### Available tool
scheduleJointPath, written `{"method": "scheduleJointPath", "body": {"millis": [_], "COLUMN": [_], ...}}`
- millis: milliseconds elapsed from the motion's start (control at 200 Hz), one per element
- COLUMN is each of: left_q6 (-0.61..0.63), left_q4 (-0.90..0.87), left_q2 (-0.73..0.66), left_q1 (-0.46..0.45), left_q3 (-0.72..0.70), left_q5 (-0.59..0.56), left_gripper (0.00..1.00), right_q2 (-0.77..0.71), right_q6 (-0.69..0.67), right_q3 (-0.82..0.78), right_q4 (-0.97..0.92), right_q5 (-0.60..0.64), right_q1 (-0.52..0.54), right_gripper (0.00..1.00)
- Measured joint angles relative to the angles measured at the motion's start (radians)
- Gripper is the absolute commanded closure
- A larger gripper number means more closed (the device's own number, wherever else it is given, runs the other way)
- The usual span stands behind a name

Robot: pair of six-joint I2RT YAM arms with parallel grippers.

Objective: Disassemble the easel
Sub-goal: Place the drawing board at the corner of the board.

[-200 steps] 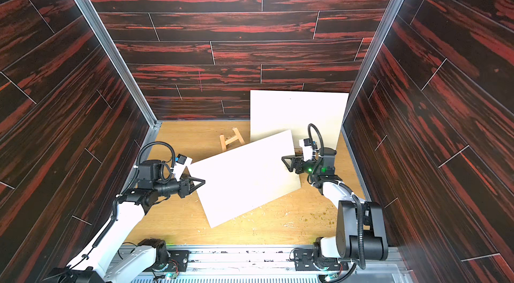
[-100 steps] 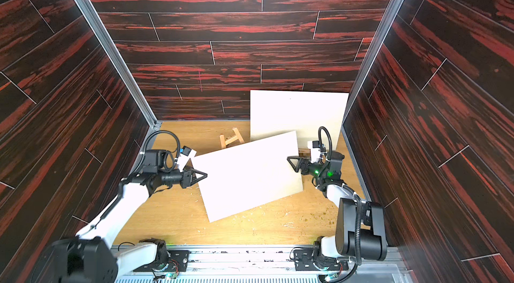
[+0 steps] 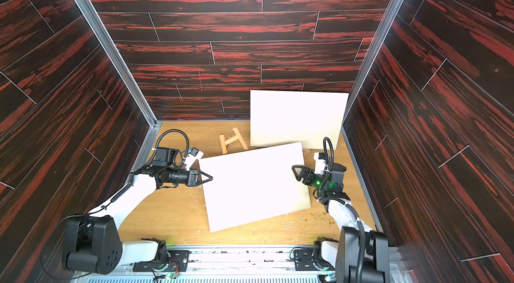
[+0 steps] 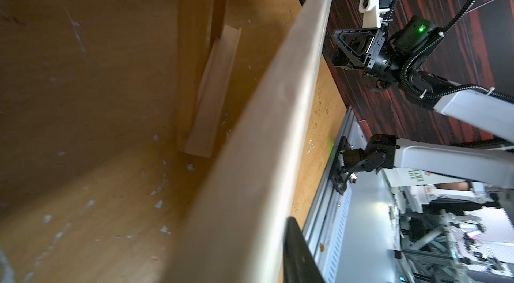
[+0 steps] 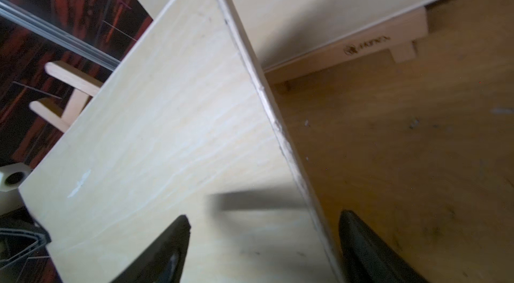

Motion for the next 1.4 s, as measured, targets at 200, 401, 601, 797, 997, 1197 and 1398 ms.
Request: {"method": "scheduleJointPath", "body": {"millis": [200,401,601,797,997,1197,1398], "left_q6": [-0.06,-0.08,-0.081,-0.092,-0.105,-0.105,-0.103], "left_q4": [0.023,0.023,0.008,0.008,0.006,-0.002,-0.012], "left_q2": [0.042,0.096,0.155,0.177,0.177,0.208,0.261], "left_q1": [-0.014,-0.044,-0.069,-0.109,-0.169,-0.224,-0.274], "left_q3": [0.008,0.069,0.137,0.19,0.208,0.229,0.276], "left_q5": [0.0,-0.008,-0.027,-0.06,-0.092,-0.115,-0.129], "left_gripper": [1.0,1.0,1.0,1.0,1.0,1.0,1.0], "right_q2": [0.0,0.014,0.014,0.007,-0.032,-0.056,-0.081], "right_q6": [0.007,0.008,0.006,0.0,-0.021,-0.039,-0.049], "right_q3": [0.061,0.127,0.177,0.212,0.216,0.252,0.299], "right_q4": [-0.213,-0.376,-0.509,-0.585,-0.651,-0.7,-0.734], "right_q5": [0.097,0.156,0.171,0.177,0.185,0.181,0.162], "right_q1": [0.01,-0.011,-0.055,-0.061,-0.078,-0.097,-0.102], "right_gripper": [0.05,0.03,0.03,0.03,0.03,0.03,0.03]}}
